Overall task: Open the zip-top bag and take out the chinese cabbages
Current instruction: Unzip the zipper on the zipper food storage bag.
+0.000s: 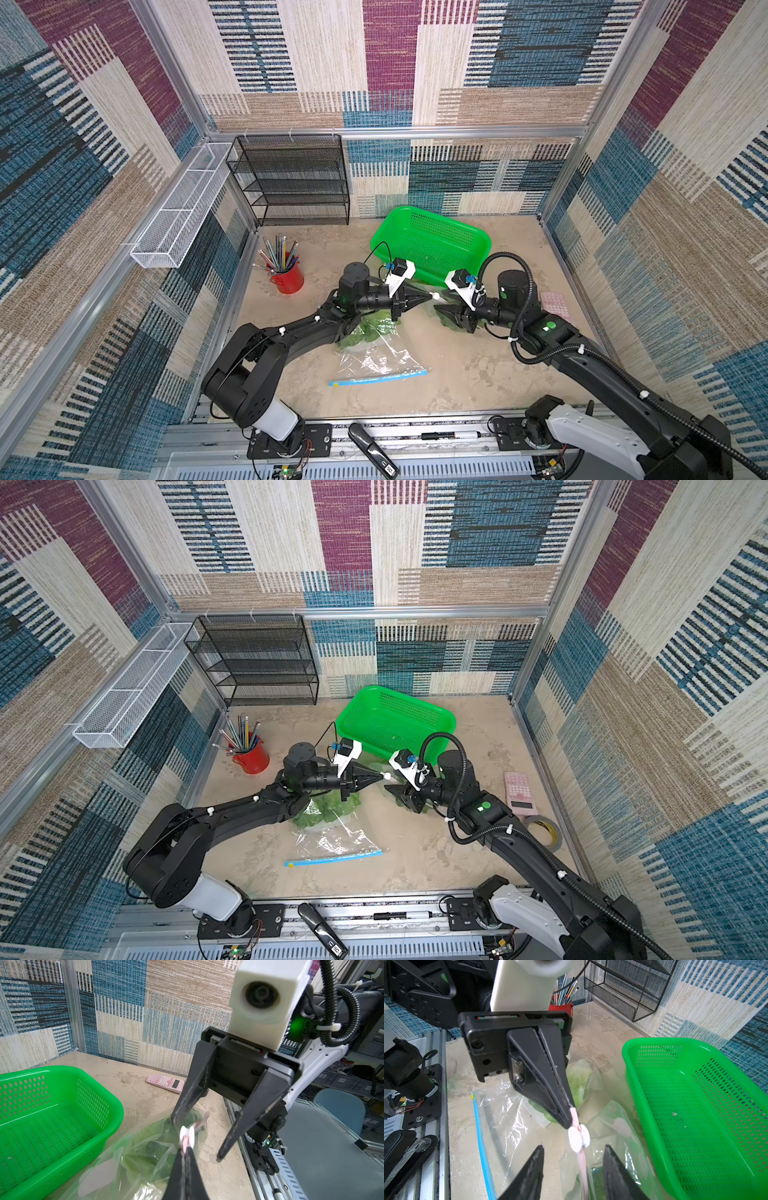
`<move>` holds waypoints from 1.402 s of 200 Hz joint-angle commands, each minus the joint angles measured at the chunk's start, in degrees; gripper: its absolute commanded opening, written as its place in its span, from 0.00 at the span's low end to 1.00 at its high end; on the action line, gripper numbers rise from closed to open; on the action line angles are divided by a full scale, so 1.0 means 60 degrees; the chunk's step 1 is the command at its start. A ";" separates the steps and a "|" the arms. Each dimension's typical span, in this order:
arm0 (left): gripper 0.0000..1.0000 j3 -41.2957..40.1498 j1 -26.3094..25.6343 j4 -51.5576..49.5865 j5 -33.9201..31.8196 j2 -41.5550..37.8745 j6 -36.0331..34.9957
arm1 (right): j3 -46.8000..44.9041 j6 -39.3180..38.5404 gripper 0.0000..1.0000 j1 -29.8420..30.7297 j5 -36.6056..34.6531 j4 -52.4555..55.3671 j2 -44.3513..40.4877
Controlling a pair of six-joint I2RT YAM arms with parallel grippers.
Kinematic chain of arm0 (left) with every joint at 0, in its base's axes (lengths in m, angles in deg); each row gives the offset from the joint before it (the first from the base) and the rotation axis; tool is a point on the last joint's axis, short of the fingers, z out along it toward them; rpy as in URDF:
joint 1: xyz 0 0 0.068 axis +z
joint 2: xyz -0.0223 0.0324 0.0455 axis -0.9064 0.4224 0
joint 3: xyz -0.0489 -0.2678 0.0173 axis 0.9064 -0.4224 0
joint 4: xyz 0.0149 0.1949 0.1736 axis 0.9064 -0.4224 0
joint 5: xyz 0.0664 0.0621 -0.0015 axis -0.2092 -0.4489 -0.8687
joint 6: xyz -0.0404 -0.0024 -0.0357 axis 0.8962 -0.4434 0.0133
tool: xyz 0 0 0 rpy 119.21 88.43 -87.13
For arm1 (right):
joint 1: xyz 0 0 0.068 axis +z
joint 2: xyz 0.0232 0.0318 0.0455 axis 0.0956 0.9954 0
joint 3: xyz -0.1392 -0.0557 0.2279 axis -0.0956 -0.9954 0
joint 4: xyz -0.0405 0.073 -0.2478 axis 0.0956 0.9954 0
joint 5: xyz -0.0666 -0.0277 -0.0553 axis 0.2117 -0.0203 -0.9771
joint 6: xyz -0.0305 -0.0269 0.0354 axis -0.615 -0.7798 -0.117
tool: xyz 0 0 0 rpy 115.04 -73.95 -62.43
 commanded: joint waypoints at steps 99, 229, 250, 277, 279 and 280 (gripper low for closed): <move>0.00 -0.0177 0.0015 0.0152 -0.0208 -0.0253 -0.0618 | 0.0398 -0.0255 0.35 -0.0023 0.0695 0.0019 0.0399; 0.00 -0.0340 0.0004 0.0350 -0.0236 -0.0306 -0.0684 | 0.0524 -0.0378 0.30 -0.0065 0.0891 0.0159 0.0626; 0.00 -0.0353 -0.0010 0.0364 -0.0259 -0.0288 -0.0698 | 0.0546 -0.0368 0.28 -0.0081 0.0928 0.0117 0.0614; 0.00 -0.0374 -0.0001 0.0405 -0.0288 -0.0286 -0.0727 | 0.0586 -0.0412 0.26 -0.0082 0.0969 0.0167 0.0707; 0.00 -0.0374 -0.0007 0.0397 -0.0281 -0.0286 -0.0738 | 0.0588 -0.0419 0.26 -0.0082 0.0983 0.0156 0.0700; 0.00 -0.0374 -0.0011 0.0388 -0.0285 -0.0286 -0.0740 | 0.0593 -0.0425 0.25 -0.0082 0.0964 0.0154 0.0702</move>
